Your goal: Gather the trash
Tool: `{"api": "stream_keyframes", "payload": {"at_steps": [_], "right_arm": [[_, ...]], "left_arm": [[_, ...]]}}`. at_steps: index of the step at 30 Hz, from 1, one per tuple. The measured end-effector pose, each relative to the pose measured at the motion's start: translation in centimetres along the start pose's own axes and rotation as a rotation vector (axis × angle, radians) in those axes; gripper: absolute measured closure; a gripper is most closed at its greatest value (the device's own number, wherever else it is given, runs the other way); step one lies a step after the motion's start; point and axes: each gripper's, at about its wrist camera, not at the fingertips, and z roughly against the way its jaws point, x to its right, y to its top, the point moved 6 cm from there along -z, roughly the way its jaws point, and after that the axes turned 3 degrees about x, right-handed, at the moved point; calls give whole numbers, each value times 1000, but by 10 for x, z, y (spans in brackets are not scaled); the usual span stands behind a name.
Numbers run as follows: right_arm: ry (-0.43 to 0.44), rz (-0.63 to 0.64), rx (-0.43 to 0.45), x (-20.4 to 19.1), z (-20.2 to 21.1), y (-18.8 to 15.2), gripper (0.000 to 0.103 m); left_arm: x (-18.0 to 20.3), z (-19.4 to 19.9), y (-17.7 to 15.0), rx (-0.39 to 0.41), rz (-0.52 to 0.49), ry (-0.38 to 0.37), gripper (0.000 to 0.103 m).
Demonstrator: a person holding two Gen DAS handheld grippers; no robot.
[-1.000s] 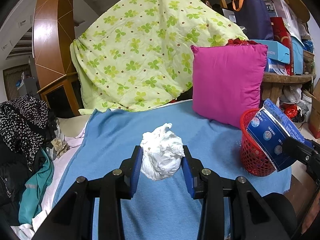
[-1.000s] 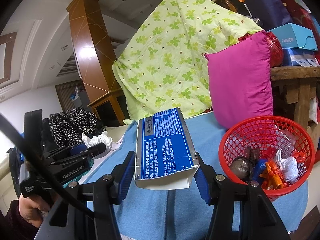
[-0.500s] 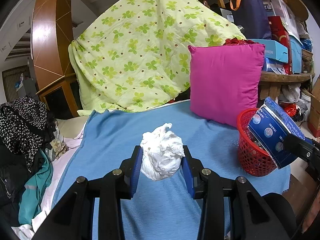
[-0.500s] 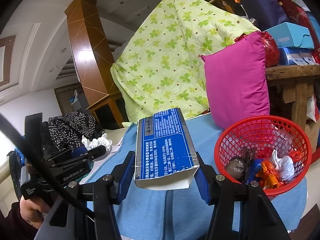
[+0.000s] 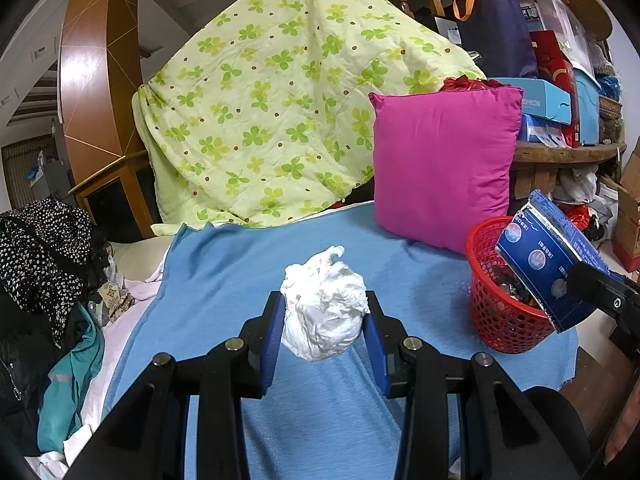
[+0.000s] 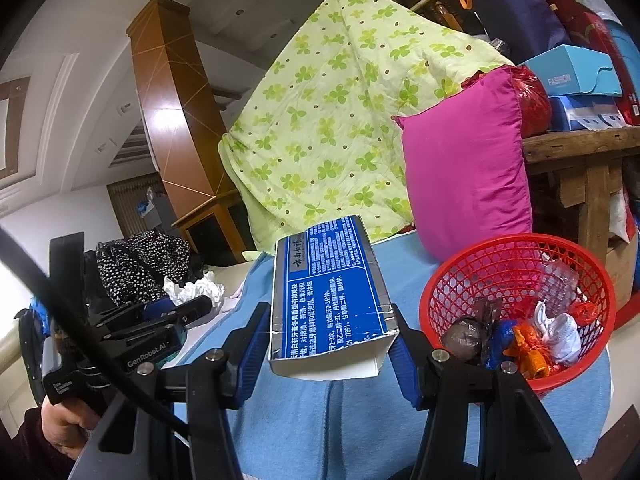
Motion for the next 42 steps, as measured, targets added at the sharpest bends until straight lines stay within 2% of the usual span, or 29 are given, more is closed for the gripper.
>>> {"api": "stream_keyframes", "payload": {"at_steps": [42], "right_arm": [[-61, -48, 50, 1, 39, -4, 44]], "left_arm": [[36, 1, 11, 5, -64, -45, 63]]}}
